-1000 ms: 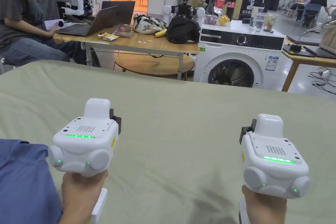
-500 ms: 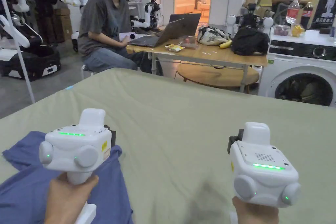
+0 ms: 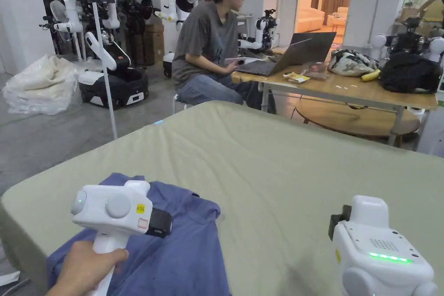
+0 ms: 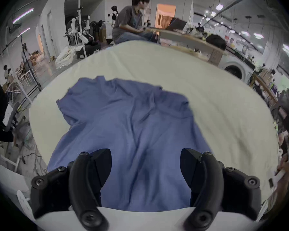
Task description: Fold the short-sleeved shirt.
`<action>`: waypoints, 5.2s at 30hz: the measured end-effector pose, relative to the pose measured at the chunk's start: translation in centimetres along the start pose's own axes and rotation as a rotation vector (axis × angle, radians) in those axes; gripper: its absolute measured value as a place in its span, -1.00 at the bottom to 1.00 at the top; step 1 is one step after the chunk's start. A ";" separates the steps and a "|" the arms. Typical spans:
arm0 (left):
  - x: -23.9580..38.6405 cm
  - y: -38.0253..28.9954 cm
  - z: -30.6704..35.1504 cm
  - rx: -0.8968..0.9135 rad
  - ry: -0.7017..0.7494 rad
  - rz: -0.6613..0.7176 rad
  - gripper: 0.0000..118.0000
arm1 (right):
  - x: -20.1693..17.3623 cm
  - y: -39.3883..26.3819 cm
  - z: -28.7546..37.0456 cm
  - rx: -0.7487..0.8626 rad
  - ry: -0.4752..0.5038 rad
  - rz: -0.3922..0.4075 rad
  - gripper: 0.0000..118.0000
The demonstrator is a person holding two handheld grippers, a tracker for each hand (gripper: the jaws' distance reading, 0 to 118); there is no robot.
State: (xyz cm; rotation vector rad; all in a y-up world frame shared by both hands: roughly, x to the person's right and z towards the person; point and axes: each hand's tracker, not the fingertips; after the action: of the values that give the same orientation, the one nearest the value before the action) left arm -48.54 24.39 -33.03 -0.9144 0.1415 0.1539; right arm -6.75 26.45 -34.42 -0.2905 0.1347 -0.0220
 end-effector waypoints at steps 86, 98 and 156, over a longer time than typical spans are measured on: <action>38.0 -7.9 6.9 0.295 -0.704 -0.434 -1.00 | 24.9 -1.6 17.4 0.071 -0.413 -0.083 -1.00; 28.9 -0.4 1.3 0.157 -0.527 -0.271 -1.00 | 22.0 -1.2 13.6 0.036 -0.326 -0.068 -1.00; 25.1 1.0 -0.7 0.170 -0.432 -0.263 -0.94 | 33.3 -2.7 5.8 -0.404 -0.326 -0.081 -0.97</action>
State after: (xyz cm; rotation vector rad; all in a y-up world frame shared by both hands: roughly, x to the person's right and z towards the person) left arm -24.17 26.21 -38.93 -0.7048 -0.3610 0.0909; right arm 27.05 24.09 -32.44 -0.6980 -0.2006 -0.0268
